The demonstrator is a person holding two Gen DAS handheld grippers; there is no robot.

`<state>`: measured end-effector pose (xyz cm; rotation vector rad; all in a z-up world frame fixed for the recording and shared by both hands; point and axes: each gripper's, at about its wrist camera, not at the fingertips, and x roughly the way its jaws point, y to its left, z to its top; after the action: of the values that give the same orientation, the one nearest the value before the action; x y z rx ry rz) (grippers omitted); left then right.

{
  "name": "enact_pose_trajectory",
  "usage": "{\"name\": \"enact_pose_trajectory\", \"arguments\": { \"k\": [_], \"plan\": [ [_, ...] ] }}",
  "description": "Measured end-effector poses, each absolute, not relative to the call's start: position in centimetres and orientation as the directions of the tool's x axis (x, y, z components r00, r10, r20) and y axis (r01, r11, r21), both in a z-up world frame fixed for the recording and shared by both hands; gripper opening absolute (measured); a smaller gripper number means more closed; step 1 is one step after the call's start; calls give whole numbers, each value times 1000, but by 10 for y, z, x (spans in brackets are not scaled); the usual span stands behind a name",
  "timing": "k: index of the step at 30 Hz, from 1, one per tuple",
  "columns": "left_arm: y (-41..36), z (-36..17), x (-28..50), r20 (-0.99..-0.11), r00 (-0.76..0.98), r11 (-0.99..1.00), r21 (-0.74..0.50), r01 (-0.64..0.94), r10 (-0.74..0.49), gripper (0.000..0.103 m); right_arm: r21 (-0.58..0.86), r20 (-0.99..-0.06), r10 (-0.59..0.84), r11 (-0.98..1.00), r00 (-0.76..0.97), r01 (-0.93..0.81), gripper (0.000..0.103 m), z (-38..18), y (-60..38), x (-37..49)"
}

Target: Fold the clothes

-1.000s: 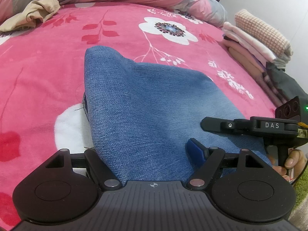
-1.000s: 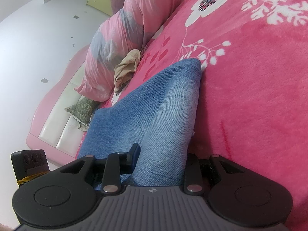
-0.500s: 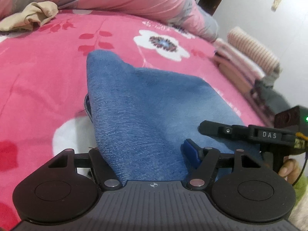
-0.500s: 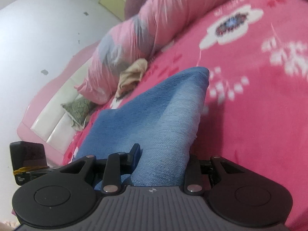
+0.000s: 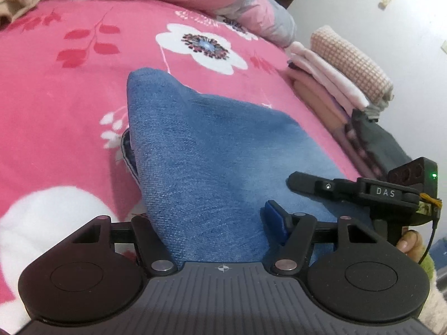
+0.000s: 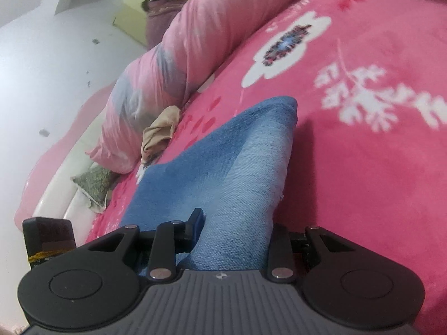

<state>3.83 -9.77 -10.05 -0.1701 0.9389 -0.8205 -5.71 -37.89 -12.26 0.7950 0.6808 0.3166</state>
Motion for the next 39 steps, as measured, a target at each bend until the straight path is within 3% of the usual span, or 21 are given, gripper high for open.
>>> {"name": "enact_pose_trajectory", "arguments": {
  "k": [8,26,39],
  "plan": [
    [-100,-102,31,-650,359,713,-429,555,-670,67,773,-404,521,634,752,-24,32,-143,-386,-61],
    [-121,-69,0,-614,381,688,-400,605,-692,62,721,-383,449,691,808,-42,32,-99,-394,-100],
    [-189,-43,-30,-558,297,567,-406,717,-775,62,713,-321,255,699,912,56,32,-62,-442,-183]
  ]
}}
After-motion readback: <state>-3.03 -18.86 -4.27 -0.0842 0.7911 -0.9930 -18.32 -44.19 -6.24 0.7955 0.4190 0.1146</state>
